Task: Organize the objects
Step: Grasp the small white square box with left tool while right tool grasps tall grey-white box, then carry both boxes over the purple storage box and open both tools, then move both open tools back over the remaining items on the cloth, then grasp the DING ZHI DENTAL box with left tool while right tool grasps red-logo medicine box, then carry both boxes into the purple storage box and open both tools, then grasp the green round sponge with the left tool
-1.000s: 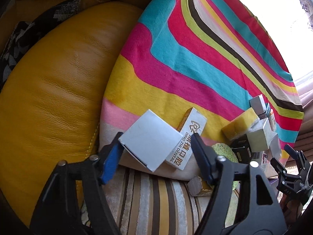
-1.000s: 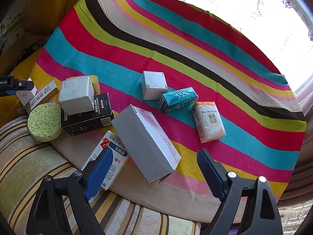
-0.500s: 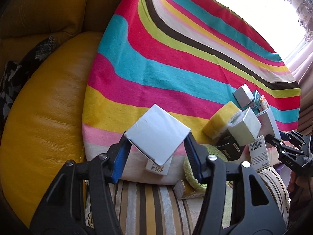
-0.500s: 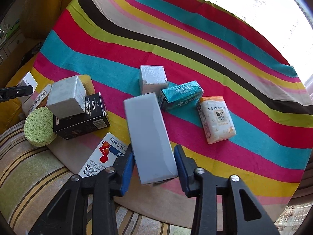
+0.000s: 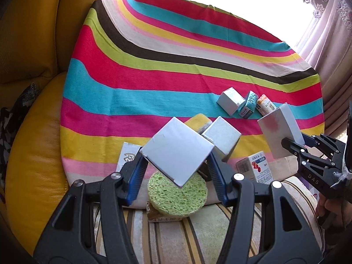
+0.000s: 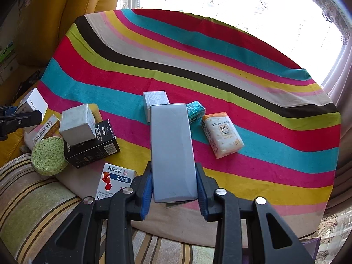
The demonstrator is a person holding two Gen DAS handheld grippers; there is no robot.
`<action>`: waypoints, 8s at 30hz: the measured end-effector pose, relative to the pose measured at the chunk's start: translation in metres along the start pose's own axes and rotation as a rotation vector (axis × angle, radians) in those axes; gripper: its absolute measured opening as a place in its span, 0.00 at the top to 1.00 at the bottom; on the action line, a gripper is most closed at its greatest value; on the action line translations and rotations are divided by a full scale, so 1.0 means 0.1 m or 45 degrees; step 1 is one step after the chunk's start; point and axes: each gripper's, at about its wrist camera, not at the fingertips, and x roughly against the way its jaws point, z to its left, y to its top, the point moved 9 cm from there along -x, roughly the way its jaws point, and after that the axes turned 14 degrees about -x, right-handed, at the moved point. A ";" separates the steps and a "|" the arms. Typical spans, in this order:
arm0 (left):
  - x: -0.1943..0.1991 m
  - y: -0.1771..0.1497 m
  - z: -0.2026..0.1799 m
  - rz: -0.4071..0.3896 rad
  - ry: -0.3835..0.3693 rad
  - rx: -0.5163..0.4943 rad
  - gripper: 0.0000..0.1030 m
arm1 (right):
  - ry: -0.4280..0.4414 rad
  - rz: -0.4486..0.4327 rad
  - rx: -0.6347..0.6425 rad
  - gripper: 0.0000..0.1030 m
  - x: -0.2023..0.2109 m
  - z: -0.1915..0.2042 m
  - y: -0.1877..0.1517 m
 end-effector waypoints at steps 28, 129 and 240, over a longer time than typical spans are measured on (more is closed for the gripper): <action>0.09 0.17 -1.28 -0.006 -0.086 -0.259 0.43 | -0.134 -0.135 -0.174 0.65 0.56 -0.71 -0.20; -0.59 -0.51 0.75 0.296 0.030 0.070 0.52 | 0.003 0.171 -0.076 0.15 -0.12 0.43 -0.41; 0.13 0.13 -2.80 -0.095 -0.361 -0.756 0.22 | -0.288 -0.185 -0.651 0.30 1.55 -2.22 -1.09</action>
